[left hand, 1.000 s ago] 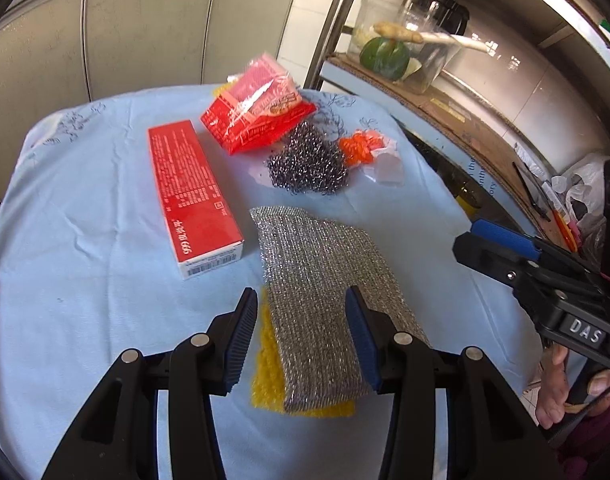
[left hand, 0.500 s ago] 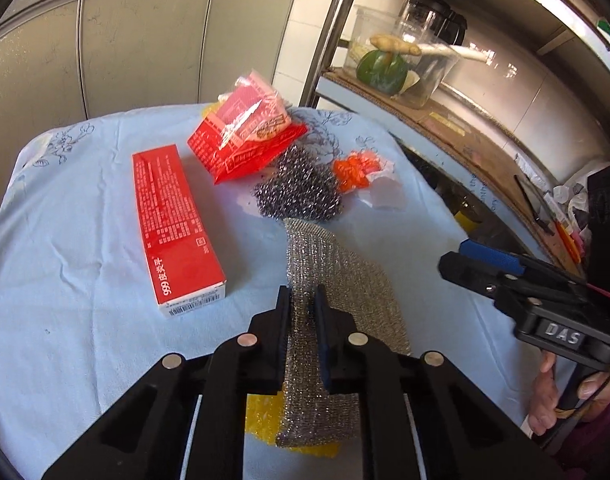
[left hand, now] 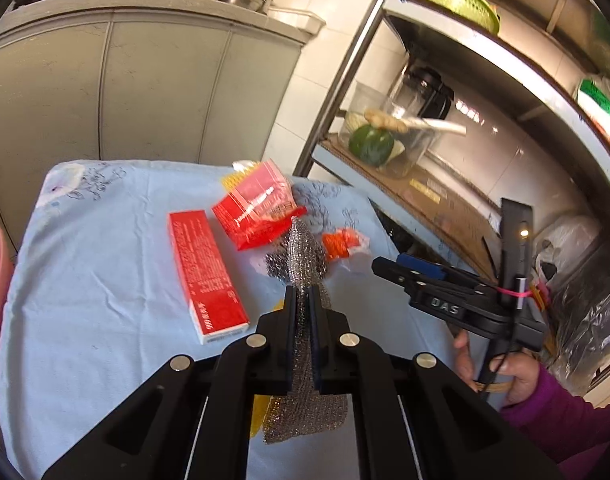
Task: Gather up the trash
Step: 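Grasp the orange-white plastic wrapper with the right tool while the left tool lifts the pad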
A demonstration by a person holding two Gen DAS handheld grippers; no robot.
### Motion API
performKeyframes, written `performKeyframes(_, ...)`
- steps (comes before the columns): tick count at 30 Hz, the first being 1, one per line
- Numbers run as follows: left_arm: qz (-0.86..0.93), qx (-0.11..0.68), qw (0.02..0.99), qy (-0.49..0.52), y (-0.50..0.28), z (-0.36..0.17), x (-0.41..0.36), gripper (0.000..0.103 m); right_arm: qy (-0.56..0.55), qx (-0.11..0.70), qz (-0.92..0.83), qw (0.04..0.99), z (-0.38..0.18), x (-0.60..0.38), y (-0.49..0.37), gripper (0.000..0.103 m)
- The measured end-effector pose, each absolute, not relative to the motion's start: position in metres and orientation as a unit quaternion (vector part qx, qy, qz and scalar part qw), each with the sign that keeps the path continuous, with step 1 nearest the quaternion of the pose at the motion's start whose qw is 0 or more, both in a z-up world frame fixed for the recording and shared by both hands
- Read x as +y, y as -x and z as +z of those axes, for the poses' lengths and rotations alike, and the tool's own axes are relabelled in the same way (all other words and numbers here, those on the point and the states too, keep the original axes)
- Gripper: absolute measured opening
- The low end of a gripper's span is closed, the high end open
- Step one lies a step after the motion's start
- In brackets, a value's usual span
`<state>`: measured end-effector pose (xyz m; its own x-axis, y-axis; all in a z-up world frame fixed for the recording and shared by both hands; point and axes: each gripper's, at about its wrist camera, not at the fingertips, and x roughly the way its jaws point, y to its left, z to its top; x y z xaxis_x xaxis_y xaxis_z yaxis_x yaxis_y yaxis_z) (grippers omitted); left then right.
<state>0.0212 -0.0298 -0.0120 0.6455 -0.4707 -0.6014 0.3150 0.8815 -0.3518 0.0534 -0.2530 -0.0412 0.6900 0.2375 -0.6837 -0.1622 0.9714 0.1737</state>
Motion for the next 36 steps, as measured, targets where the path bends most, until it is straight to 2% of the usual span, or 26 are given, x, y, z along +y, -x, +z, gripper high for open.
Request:
performKeyframes(16,-0.195,0.343,0.912,0.116,-0.017,-0.002,-0.012,0.005,-0.041,0.408,0.099,0.907,-0.069,-0.245,-0.099,0.053)
performKeyframes(17,-0.194,0.342,0.912,0.117,-0.017,-0.002,-0.013,0.005,-0.042,0.408,0.096,0.907,-0.068,-0.245,-0.097,0.052)
performKeyframes(18,-0.194,0.341,0.912,0.118,-0.016,-0.001,-0.013,0.005,-0.041,0.407,0.094,0.908,-0.068,-0.246,-0.096,0.044)
performKeyframes(19,-0.194,0.339,0.913,0.119,-0.016,-0.001,-0.012,0.005,-0.041,0.407,0.093,0.908,-0.067,-0.247,-0.095,0.043)
performKeyframes(27,-0.195,0.32,0.919,0.124,-0.008,0.01,-0.006,0.005,-0.074,0.385,0.084,0.916,-0.05,-0.26,-0.068,0.041)
performKeyframes(36,-0.19,0.288,0.93,0.129,0.006,0.026,0.005,0.005,-0.074,0.321,0.115,0.937,0.001,-0.245,-0.035,0.041)
